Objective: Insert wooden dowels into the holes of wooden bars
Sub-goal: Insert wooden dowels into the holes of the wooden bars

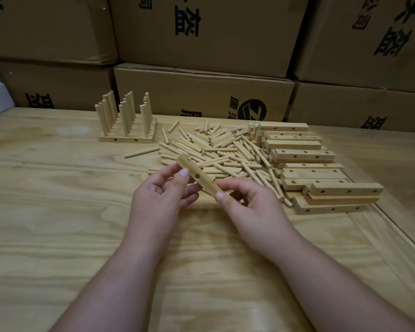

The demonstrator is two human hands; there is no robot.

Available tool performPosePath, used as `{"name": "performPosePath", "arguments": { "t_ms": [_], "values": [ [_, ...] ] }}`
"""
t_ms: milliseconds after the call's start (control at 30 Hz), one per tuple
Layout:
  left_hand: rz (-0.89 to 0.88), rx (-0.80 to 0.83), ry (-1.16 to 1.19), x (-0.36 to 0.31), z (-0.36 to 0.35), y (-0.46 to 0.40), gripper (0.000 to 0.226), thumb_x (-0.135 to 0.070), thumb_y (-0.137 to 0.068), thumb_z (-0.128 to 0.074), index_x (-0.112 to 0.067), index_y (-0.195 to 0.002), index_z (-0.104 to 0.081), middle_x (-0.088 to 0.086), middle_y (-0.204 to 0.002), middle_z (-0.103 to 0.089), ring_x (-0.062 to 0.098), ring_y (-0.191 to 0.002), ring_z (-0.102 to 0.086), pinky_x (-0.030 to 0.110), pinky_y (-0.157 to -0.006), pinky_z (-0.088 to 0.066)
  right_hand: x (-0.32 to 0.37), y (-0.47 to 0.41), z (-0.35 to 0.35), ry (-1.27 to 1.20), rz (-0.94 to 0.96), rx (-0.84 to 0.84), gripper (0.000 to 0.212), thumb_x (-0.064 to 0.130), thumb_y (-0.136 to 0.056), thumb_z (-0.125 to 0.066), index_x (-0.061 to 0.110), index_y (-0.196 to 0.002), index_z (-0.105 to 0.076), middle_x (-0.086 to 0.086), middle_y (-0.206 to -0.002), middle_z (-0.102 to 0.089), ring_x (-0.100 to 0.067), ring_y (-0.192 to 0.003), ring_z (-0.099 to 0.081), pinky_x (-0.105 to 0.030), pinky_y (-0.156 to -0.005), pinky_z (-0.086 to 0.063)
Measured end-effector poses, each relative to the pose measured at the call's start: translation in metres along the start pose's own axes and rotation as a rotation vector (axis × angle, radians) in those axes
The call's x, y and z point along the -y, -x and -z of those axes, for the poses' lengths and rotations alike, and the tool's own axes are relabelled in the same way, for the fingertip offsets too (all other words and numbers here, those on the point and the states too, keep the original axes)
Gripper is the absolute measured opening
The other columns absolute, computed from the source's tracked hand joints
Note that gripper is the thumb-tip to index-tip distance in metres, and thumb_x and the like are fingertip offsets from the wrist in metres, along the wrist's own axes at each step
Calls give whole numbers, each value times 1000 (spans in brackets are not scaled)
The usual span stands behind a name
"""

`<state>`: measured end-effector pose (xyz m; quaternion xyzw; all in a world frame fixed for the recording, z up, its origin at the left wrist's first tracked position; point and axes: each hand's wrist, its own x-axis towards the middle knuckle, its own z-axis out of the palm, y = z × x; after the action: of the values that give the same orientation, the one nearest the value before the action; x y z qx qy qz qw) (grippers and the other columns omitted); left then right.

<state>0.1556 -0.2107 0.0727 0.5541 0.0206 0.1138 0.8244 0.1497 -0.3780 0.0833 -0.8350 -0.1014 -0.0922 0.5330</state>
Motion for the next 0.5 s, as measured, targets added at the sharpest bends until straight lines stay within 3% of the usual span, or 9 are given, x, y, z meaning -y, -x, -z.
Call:
{"name": "performPosePath", "arguments": {
  "t_ms": [100, 200, 367, 500],
  "values": [
    [37, -19, 25, 2, 3, -3, 25, -18, -94, -69, -15, -117, -62, 9, -97, -79, 24, -86, -77, 28, -69, -61, -5, 1, -1, 15, 57, 47, 25, 25, -92, -69, 31, -116, -71, 20, -109, -66, 3, -98, -61, -9, -80, -47],
    [55, -29, 49, 3, 3, -5, 23, -17, -95, -68, -17, -116, -60, 9, -96, -79, 26, -87, -78, 29, -68, -61, -11, 0, 8, 100, 123, -17, 29, 28, -96, -64, 31, -124, -68, 20, -110, -65, 7, -105, -57, -5, -84, -43],
    [44, -28, 27, 5, 1, -6, 26, -18, -95, -69, -16, -119, -60, 3, -87, -78, 28, -77, -77, 29, -59, -60, -24, -8, 17, 333, 113, -46, 19, 26, -94, -65, 28, -112, -73, 19, -98, -59, 4, -84, -56, -2, -70, -38],
    [18, -32, -9, 7, 3, -8, 25, -19, -96, -67, -23, -118, -57, -1, -83, -76, 30, -77, -77, 36, -64, -63, -31, -12, 11, 482, 101, 27, 23, 33, -93, -66, 29, -115, -72, 18, -101, -52, 5, -87, -53, -2, -75, -36]
  ]
}}
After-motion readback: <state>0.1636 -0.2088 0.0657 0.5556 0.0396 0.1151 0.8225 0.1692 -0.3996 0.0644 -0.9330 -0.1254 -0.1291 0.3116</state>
